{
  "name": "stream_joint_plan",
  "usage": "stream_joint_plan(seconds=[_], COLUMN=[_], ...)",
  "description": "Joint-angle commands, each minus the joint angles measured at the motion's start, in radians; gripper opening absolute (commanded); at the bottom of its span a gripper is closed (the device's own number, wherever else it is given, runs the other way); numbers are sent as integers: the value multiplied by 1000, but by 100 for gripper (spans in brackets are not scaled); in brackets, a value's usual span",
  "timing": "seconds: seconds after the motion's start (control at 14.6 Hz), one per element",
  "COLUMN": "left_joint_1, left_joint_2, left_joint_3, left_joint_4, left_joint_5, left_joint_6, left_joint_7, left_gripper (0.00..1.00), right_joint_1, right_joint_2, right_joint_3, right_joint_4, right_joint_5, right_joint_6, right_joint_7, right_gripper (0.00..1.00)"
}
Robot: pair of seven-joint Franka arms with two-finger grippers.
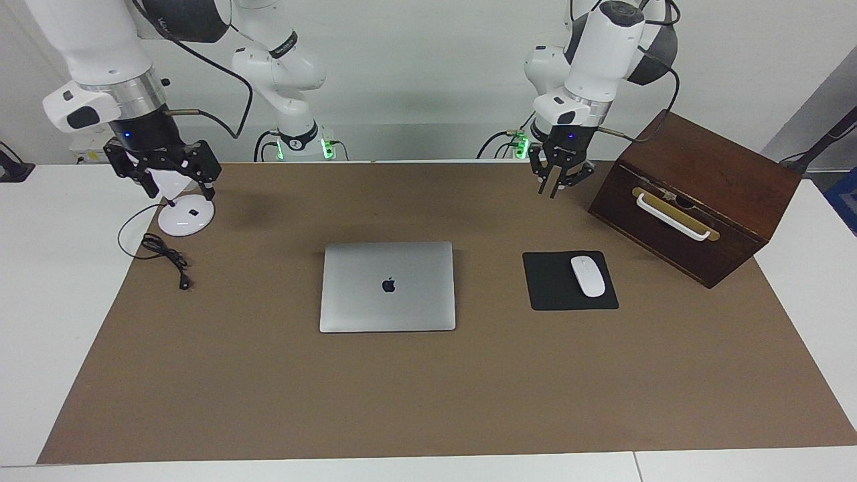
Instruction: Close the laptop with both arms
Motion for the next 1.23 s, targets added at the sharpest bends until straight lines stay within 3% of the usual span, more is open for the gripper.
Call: stream_joint_plan(seconds=[0.0, 0.55, 0.96, 1.17], left_joint_1=[77, 363, 433, 434], left_joint_2=[13, 45, 175, 192], left_joint_3=[-8, -8, -6, -8], left_joint_4=[50, 204, 497, 542], left_joint_5=[-2, -5, -2, 31], left_joint_6=[-67, -182, -409, -483], left_joint_7=[15, -32, -147, -212], left_gripper=[100, 100, 100, 100], right_joint_1=[-13, -10, -8, -8], right_joint_2=[-64, -111, -114, -113], right_joint_3=[9, 9, 11, 11], right_joint_4=[-92, -193, -191, -184], right_joint_5=[-4, -4, -4, -4], right_joint_6=[5, 23, -32, -26], right_joint_7=[-5, -10, -10, -8], right_gripper=[100, 100, 100, 100])
